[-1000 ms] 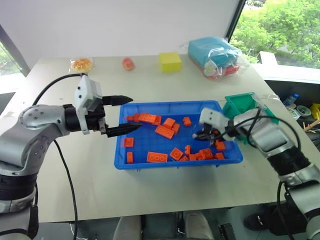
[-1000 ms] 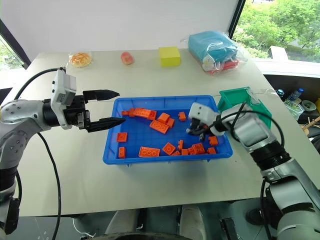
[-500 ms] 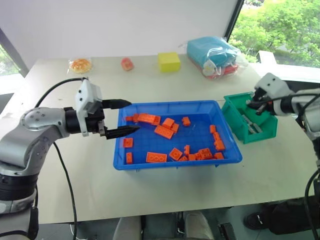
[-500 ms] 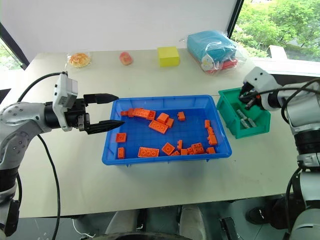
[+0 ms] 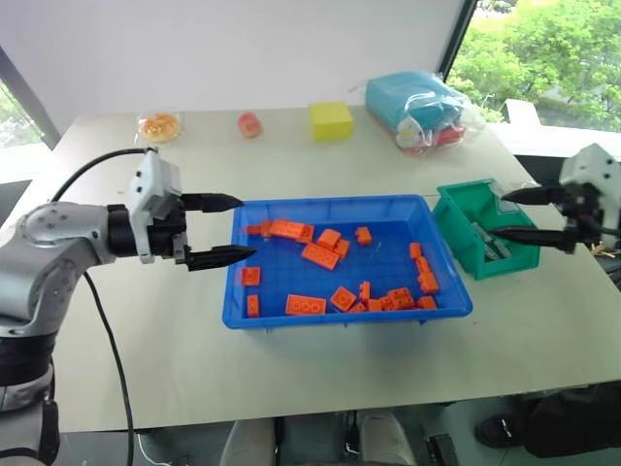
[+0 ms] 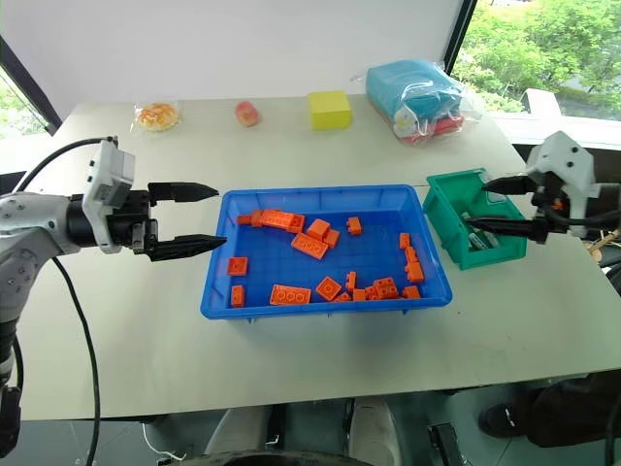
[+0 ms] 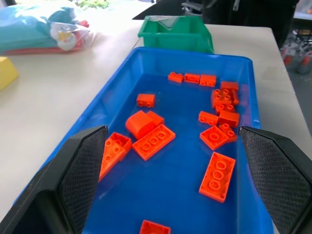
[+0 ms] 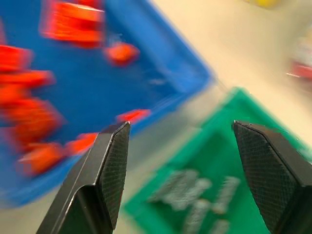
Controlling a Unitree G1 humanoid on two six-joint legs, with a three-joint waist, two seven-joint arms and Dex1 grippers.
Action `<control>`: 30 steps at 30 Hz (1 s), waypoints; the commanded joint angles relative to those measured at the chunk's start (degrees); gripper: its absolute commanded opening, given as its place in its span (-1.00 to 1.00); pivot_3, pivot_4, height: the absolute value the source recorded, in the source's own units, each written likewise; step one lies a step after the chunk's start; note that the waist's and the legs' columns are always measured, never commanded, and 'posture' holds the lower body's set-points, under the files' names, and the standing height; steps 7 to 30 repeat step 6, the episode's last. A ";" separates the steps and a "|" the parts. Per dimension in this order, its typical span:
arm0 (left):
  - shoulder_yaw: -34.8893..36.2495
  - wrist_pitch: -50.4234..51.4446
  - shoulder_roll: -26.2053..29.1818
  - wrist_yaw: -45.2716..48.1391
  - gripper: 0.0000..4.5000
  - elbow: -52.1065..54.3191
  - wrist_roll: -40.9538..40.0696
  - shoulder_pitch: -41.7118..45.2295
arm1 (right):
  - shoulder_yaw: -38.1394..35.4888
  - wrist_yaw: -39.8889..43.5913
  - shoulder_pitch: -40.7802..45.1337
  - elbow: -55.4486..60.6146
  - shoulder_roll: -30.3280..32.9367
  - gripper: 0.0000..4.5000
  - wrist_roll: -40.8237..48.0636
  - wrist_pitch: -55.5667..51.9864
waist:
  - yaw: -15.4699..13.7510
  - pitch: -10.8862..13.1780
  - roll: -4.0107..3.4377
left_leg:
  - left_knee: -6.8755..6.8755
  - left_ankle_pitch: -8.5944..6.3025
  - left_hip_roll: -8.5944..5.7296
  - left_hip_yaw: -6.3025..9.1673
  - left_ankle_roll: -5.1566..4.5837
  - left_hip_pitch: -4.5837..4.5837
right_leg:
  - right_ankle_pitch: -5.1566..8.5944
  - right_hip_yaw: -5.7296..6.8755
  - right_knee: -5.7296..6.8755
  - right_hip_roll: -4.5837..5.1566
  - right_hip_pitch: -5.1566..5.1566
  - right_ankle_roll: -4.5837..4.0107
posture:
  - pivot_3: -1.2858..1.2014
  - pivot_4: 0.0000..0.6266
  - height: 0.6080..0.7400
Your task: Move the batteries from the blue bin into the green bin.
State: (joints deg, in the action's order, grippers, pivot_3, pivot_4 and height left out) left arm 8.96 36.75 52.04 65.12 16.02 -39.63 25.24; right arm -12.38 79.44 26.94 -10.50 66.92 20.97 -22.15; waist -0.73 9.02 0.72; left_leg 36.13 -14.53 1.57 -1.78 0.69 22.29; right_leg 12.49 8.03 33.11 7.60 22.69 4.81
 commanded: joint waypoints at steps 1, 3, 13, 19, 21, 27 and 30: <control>2.85 0.44 2.71 2.71 1.00 1.34 -2.14 -0.90 | -3.32 4.52 -1.39 1.93 2.22 0.51 3.57 0.31 | 0.08 -0.02 0.02 | -0.01 -0.06 0.04 0.00 0.10 -0.02 | 0.00 0.00 0.00 -0.01 0.01 0.00 | 0.03 -0.52 0.48; 2.71 0.14 3.11 3.22 1.00 0.78 -1.95 -0.95 | -3.19 5.48 -2.18 2.04 2.00 0.51 3.90 0.88 | 0.11 -0.02 0.02 | -0.05 -0.09 0.10 -0.03 0.15 -0.06 | 0.01 0.01 0.01 -0.02 0.05 -0.01 | 0.03 -0.52 0.48; 2.06 -0.66 3.50 4.14 1.00 -0.16 -0.86 -1.21 | -1.69 3.24 -2.00 2.62 -0.02 0.51 2.75 1.82 | 0.06 -0.01 -0.04 | -0.07 -0.09 0.10 -0.23 0.15 -0.06 | 0.01 -0.01 0.02 0.00 0.11 -0.02 | 0.03 -0.52 0.48; 2.06 -0.66 3.50 4.14 1.00 -0.16 -0.86 -1.21 | -1.69 3.24 -2.00 2.62 -0.02 0.51 2.75 1.82 | 0.06 -0.01 -0.04 | -0.07 -0.09 0.10 -0.23 0.15 -0.06 | 0.01 -0.01 0.02 0.00 0.11 -0.02 | 0.03 -0.52 0.48; 2.06 -0.66 3.50 4.14 1.00 -0.16 -0.86 -1.21 | -1.69 3.24 -2.00 2.62 -0.02 0.51 2.75 1.82 | 0.06 -0.01 -0.04 | -0.07 -0.09 0.10 -0.23 0.15 -0.06 | 0.01 -0.01 0.02 0.00 0.11 -0.02 | 0.03 -0.52 0.48; 2.06 -0.66 3.50 4.14 1.00 -0.16 -0.86 -1.21 | -1.69 3.24 -2.00 2.62 -0.02 0.51 2.75 1.82 | 0.06 -0.01 -0.04 | -0.07 -0.09 0.10 -0.23 0.15 -0.06 | 0.01 -0.01 0.02 0.00 0.11 -0.02 | 0.03 -0.52 0.48; 2.06 -0.66 3.50 4.14 1.00 -0.16 -0.86 -1.21 | -1.69 3.24 -2.00 2.62 -0.02 0.51 2.75 1.82 | 0.06 -0.01 -0.04 | -0.07 -0.09 0.10 -0.23 0.15 -0.06 | 0.01 -0.01 0.02 0.00 0.11 -0.02 | 0.03 -0.52 0.48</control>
